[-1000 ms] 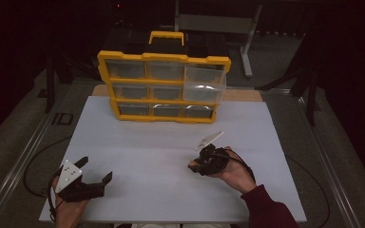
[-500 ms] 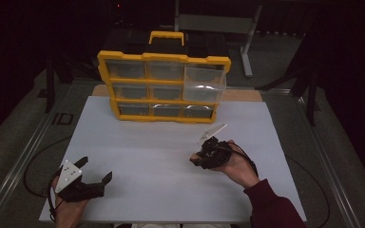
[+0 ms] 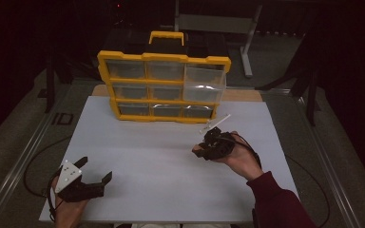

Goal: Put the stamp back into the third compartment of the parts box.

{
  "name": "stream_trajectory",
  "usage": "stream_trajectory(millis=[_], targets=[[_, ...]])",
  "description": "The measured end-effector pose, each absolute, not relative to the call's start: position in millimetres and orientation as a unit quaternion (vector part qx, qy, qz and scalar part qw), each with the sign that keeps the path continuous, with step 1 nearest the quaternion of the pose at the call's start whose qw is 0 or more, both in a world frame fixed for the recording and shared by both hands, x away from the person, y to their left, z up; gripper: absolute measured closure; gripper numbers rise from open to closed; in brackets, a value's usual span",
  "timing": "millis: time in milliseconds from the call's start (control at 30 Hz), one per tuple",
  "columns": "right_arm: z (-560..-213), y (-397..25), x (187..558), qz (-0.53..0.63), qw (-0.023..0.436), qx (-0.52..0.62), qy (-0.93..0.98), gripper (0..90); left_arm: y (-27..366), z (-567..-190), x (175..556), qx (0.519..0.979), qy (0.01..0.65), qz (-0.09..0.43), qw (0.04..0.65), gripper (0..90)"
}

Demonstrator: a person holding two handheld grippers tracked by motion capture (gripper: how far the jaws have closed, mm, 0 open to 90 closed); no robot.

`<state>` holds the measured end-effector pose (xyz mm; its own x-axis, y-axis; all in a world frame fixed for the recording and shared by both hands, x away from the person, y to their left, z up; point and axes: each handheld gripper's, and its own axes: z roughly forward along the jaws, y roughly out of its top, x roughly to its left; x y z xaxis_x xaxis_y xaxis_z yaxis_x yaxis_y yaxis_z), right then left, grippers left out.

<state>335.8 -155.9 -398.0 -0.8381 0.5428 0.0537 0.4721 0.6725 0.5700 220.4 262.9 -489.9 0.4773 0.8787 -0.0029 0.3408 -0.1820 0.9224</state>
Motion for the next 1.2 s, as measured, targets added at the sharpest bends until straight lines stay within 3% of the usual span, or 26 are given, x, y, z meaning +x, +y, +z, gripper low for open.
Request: stream_trajectory(millis=[1200], targets=[[-337,-174,368,0.314,0.065,0.285,0.903,65.8,263,-490,220,0.715,0.427,0.283,0.476,0.0]])
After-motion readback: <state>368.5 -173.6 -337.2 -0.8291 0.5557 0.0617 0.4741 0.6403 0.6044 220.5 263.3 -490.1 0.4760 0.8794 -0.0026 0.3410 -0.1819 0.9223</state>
